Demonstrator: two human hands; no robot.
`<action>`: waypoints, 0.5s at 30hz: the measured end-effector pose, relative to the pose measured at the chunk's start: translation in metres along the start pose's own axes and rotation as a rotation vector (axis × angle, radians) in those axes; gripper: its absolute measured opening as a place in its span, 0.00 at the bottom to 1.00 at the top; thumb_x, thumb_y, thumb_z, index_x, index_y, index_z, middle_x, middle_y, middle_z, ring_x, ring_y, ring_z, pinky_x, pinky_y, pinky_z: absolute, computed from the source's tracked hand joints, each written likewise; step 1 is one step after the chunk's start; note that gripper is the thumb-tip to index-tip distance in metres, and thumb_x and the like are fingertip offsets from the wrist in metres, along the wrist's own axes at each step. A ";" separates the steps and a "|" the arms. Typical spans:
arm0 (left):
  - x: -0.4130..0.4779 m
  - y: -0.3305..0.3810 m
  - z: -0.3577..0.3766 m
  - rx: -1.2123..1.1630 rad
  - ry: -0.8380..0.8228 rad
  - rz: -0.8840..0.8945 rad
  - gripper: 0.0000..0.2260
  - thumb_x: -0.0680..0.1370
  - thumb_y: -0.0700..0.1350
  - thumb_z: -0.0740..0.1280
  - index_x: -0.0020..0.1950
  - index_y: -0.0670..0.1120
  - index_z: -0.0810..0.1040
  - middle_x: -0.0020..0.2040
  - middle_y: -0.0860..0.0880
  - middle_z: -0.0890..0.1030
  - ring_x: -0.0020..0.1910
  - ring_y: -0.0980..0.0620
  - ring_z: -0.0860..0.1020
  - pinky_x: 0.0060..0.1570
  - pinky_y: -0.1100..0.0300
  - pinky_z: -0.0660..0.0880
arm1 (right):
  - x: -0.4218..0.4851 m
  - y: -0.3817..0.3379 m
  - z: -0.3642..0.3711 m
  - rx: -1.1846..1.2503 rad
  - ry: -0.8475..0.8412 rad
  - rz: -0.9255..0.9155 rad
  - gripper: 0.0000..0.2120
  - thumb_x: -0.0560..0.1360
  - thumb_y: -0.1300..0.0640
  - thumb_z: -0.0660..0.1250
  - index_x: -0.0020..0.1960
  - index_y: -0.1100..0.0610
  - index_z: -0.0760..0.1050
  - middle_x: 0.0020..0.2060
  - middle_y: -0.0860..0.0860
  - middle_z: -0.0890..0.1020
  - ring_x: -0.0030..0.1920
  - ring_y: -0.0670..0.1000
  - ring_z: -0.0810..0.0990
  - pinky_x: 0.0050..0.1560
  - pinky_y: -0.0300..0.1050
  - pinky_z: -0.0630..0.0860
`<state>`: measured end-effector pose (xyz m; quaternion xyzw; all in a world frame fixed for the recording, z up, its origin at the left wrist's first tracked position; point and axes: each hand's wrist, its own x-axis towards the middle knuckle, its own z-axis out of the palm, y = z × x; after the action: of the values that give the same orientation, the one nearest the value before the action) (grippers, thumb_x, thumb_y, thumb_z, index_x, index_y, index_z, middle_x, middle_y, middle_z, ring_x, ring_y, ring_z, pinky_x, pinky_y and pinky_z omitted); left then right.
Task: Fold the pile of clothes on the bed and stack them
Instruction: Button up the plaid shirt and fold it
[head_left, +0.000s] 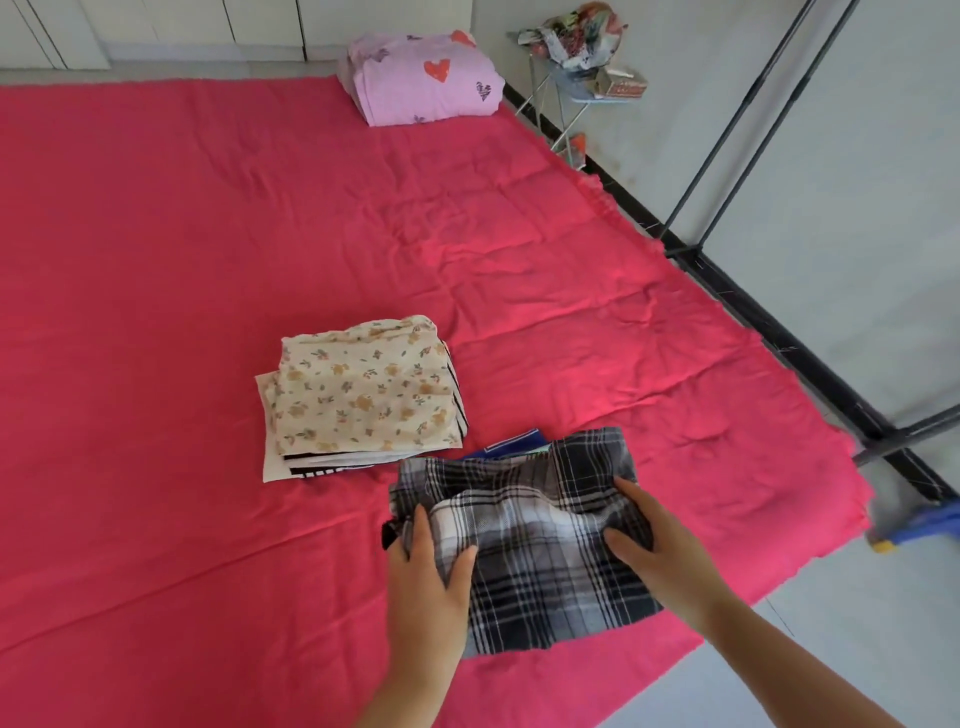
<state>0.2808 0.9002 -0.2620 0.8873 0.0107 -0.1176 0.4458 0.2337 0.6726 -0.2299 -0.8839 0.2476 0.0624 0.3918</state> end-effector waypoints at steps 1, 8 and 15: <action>0.009 0.003 0.009 -0.021 0.009 0.005 0.31 0.77 0.51 0.63 0.76 0.44 0.54 0.72 0.42 0.61 0.73 0.49 0.59 0.62 0.71 0.53 | 0.015 0.003 -0.004 -0.016 0.012 -0.017 0.28 0.73 0.58 0.68 0.70 0.48 0.64 0.59 0.50 0.77 0.58 0.49 0.75 0.57 0.41 0.69; 0.050 -0.018 0.081 0.045 -0.040 -0.063 0.32 0.77 0.50 0.64 0.76 0.42 0.54 0.71 0.40 0.63 0.70 0.46 0.62 0.65 0.66 0.57 | 0.099 0.060 0.004 -0.090 -0.081 -0.055 0.30 0.73 0.58 0.68 0.72 0.49 0.61 0.64 0.54 0.74 0.64 0.51 0.72 0.64 0.44 0.68; 0.070 -0.030 0.115 0.379 0.076 -0.141 0.36 0.74 0.66 0.56 0.76 0.55 0.47 0.76 0.41 0.50 0.75 0.43 0.50 0.70 0.45 0.56 | 0.144 0.100 0.015 -0.222 -0.010 -0.113 0.33 0.72 0.38 0.62 0.73 0.39 0.53 0.72 0.59 0.62 0.74 0.56 0.58 0.71 0.55 0.61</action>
<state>0.3224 0.8208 -0.3672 0.9561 0.0673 -0.1152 0.2608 0.3119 0.5709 -0.3503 -0.9341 0.1868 0.0719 0.2955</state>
